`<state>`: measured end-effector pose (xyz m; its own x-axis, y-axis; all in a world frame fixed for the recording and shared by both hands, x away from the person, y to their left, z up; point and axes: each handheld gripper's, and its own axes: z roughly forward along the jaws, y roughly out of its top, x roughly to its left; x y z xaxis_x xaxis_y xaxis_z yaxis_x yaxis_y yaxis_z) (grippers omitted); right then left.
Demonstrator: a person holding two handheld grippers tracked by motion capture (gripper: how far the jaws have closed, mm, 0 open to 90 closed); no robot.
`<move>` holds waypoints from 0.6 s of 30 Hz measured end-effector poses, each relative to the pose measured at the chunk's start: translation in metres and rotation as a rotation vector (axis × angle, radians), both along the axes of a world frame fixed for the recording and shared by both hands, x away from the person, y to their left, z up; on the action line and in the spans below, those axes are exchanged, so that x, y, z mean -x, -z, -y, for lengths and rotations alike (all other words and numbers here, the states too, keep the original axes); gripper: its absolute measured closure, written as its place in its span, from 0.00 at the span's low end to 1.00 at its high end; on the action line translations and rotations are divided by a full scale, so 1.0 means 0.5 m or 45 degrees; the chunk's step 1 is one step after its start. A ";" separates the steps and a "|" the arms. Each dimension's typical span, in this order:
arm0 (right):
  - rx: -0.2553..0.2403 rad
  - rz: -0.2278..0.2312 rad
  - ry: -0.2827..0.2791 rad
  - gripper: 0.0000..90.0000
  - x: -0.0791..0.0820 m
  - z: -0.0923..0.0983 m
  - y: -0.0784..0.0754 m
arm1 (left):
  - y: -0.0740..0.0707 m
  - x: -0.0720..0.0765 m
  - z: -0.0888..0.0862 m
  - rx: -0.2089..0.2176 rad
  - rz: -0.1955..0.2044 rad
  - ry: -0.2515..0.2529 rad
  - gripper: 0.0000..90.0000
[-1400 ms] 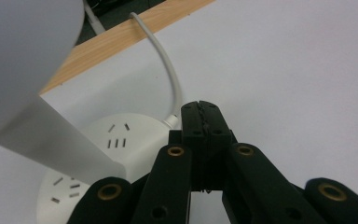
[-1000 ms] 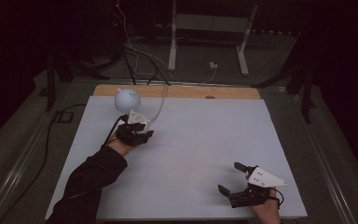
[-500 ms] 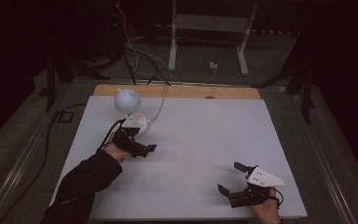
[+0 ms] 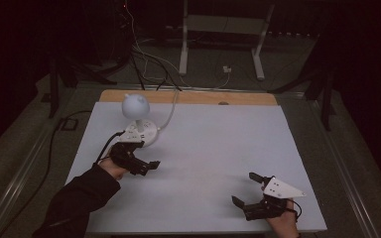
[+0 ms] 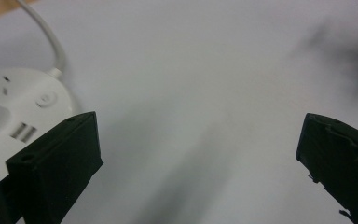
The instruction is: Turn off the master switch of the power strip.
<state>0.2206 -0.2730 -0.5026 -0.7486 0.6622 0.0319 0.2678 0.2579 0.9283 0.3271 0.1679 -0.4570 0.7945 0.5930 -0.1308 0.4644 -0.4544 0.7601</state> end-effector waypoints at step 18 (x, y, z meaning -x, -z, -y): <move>0.002 -0.002 -0.001 0.00 0.001 -0.001 -0.002 | 0.056 0.079 -0.074 -0.050 -0.025 -0.052 0.00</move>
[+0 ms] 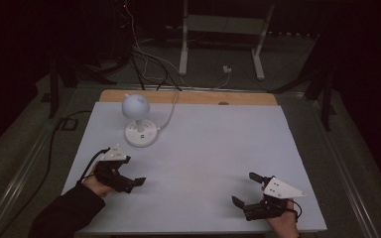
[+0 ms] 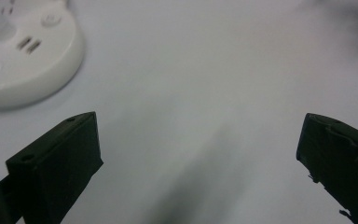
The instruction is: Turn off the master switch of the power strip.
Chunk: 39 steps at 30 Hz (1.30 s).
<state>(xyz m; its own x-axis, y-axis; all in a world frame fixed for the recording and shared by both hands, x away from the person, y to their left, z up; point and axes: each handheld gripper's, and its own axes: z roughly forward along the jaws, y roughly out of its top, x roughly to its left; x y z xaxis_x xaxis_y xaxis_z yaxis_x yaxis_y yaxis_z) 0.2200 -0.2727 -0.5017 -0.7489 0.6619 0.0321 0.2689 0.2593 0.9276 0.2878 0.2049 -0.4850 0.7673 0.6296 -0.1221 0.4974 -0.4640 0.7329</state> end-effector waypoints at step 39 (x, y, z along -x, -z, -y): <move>0.005 -0.009 0.003 0.00 -0.002 0.006 0.003 | 0.075 0.092 -0.061 -0.042 0.070 -0.008 0.00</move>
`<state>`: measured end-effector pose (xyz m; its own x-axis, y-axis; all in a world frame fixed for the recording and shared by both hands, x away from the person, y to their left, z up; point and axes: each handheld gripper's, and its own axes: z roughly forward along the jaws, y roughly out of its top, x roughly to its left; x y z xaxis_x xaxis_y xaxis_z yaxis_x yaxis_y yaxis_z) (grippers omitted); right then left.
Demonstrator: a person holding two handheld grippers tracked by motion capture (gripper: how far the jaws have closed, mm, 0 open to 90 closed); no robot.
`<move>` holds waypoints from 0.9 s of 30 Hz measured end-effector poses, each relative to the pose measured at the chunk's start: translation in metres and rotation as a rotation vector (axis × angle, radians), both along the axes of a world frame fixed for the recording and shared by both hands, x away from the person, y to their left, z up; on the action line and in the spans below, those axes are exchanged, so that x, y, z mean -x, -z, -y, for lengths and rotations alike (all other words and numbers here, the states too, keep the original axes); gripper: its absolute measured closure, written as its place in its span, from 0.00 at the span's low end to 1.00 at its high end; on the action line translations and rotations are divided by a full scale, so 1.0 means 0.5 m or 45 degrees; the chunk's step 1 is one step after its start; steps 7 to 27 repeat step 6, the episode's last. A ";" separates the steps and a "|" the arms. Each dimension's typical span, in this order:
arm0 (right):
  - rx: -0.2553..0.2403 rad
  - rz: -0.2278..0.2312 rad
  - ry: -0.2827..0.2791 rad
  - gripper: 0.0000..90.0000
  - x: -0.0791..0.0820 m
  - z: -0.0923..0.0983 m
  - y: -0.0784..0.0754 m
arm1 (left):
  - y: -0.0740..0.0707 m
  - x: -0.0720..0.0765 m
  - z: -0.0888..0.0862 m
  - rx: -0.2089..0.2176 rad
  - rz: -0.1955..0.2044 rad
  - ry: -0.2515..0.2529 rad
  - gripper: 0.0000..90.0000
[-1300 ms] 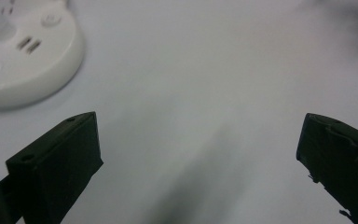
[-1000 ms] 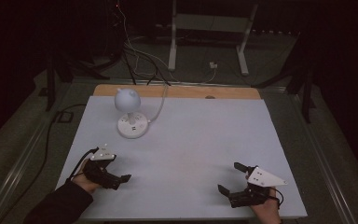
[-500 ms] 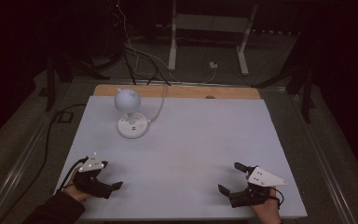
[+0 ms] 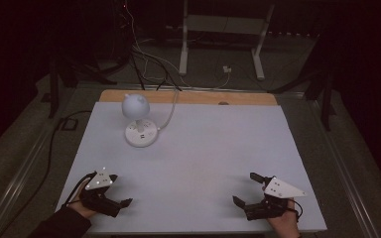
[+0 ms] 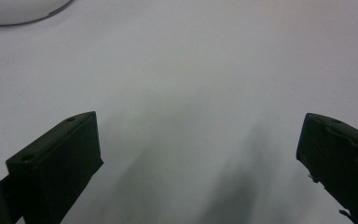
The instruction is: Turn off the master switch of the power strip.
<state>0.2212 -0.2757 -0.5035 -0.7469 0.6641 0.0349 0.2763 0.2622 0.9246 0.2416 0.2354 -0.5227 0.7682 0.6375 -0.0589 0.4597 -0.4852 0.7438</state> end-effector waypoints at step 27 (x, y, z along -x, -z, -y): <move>0.001 0.002 -0.002 0.00 0.000 -0.001 0.000 | 0.000 -0.001 -0.001 0.013 -0.004 0.007 0.00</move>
